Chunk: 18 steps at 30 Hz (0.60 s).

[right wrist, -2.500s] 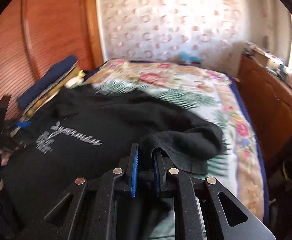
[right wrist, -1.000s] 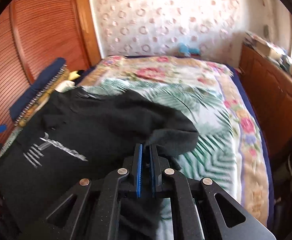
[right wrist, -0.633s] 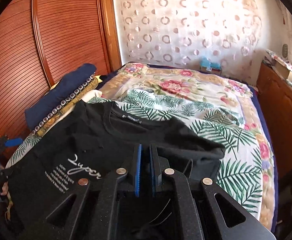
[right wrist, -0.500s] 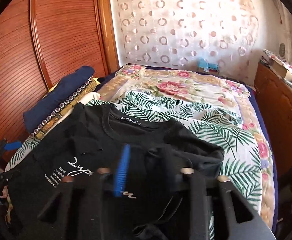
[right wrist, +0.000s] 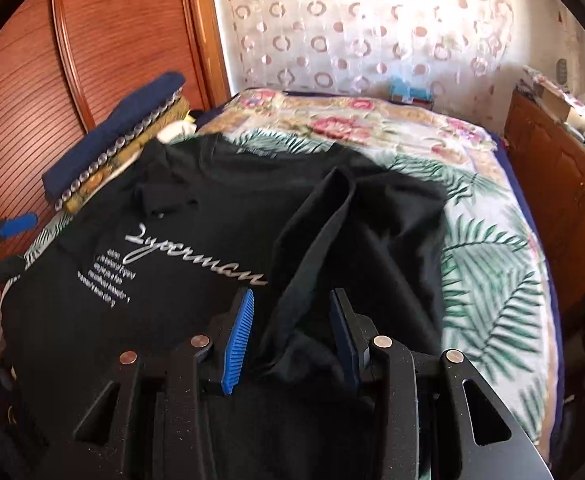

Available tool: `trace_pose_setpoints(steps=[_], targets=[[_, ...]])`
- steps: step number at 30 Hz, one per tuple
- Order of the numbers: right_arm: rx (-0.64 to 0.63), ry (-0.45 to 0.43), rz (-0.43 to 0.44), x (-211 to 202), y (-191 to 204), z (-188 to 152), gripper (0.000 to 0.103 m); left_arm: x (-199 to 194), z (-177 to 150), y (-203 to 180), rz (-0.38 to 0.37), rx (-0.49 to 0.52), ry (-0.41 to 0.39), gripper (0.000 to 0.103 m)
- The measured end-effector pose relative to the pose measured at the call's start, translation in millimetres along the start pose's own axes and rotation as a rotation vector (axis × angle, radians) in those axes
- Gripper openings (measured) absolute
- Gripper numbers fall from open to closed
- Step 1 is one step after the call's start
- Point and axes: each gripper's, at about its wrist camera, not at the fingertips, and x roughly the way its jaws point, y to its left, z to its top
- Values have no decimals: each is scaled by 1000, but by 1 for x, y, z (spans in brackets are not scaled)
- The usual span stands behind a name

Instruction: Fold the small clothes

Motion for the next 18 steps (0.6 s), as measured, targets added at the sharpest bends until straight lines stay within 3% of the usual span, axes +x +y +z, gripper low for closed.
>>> trace_pose_setpoints(steps=[7, 18], targets=[[-32, 89, 13, 14, 4, -9, 41, 0, -3, 4, 1, -6, 9, 103], [-35, 81, 72, -19, 8, -26, 41, -2, -2, 0, -7, -3, 1, 103]])
